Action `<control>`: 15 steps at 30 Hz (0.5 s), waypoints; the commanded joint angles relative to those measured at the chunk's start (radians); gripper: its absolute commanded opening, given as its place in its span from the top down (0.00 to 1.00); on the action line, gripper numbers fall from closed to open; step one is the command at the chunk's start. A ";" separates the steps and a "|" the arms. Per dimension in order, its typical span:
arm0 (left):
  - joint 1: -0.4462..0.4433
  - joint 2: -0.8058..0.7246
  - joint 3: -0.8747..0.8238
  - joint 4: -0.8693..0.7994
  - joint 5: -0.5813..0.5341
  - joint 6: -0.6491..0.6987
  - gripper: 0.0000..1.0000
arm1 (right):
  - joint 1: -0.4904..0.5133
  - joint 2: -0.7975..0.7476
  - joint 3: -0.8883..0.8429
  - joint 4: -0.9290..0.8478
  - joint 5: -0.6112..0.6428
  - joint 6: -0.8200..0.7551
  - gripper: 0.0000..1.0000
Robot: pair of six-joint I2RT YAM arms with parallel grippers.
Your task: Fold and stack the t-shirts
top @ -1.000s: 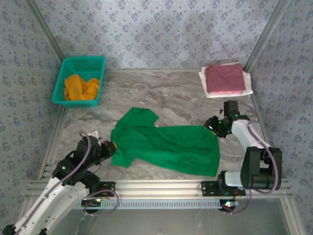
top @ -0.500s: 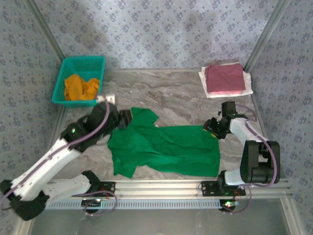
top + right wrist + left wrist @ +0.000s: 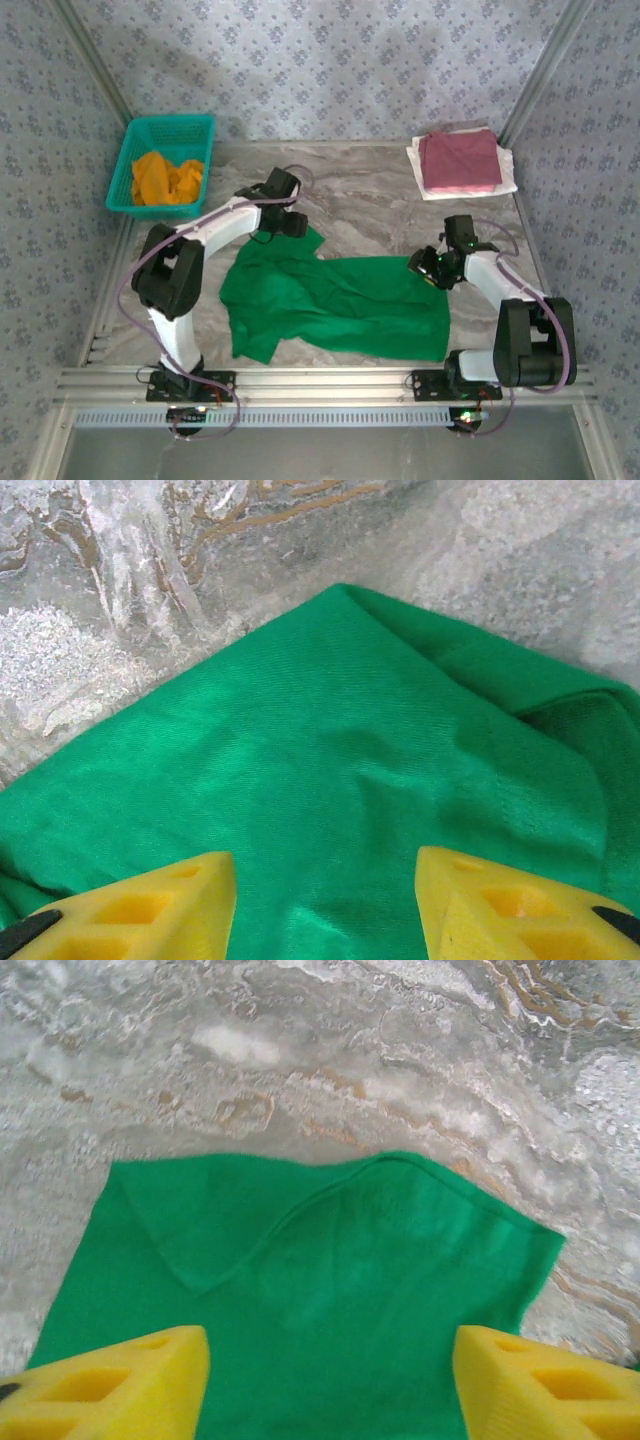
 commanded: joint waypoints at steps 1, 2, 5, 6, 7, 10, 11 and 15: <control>0.014 0.078 0.071 0.008 -0.028 0.093 0.38 | 0.004 -0.019 0.000 0.002 -0.006 0.023 0.47; 0.016 0.102 0.088 0.005 -0.032 0.099 0.38 | 0.006 -0.022 0.002 -0.001 -0.009 0.026 0.47; 0.022 0.151 0.122 -0.012 -0.058 0.116 0.38 | 0.007 -0.046 0.004 -0.028 -0.002 0.026 0.47; 0.024 0.162 0.128 -0.015 -0.074 0.119 0.38 | 0.005 -0.061 0.003 -0.042 0.003 0.028 0.47; 0.027 0.172 0.137 -0.023 -0.078 0.124 0.38 | 0.004 -0.074 0.001 -0.058 0.004 0.033 0.47; 0.037 0.195 0.152 -0.045 -0.110 0.140 0.37 | -0.012 -0.109 0.002 -0.130 0.000 0.049 0.46; 0.041 0.195 0.148 -0.045 -0.119 0.144 0.37 | -0.014 -0.118 0.000 -0.153 0.004 0.051 0.46; 0.069 0.194 0.133 -0.041 -0.121 0.148 0.48 | -0.016 -0.183 -0.026 -0.251 0.039 0.089 0.46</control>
